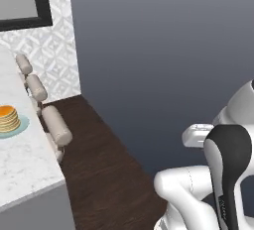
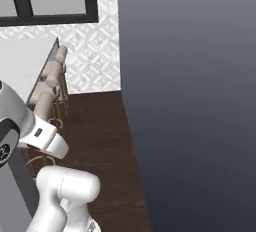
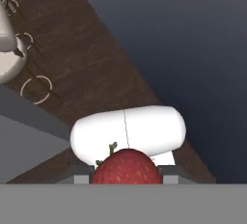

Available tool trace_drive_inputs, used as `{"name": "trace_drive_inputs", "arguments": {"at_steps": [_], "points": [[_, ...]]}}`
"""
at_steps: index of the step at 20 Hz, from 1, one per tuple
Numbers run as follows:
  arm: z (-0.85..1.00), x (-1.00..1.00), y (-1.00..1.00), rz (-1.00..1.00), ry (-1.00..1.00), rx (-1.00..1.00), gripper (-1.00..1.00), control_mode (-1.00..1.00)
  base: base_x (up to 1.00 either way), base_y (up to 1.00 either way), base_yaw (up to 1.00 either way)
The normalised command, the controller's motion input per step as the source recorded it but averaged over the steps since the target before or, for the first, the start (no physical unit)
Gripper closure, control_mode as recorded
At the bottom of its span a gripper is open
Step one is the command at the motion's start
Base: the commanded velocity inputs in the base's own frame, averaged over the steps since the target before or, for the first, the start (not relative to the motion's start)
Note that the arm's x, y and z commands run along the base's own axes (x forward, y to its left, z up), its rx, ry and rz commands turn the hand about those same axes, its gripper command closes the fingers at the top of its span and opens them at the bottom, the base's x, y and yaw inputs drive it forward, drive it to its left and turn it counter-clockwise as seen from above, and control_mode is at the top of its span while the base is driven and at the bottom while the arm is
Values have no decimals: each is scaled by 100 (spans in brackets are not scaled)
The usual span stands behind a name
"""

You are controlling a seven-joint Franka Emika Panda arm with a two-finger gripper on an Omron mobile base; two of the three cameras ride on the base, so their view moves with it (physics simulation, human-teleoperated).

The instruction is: Take the strawberry from the fridge and place it on top of the pancake, located on the dining counter.

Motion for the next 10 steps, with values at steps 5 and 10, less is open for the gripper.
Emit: {"name": "trace_drive_inputs", "arguments": {"at_steps": [5, 10], "points": [[0, 0, 0, 0, 0, 0, 100, 100, 97, -59, 61], [0, 0, 0, 0, 0, 0, 100, 100, 99, -26, 70]]}}
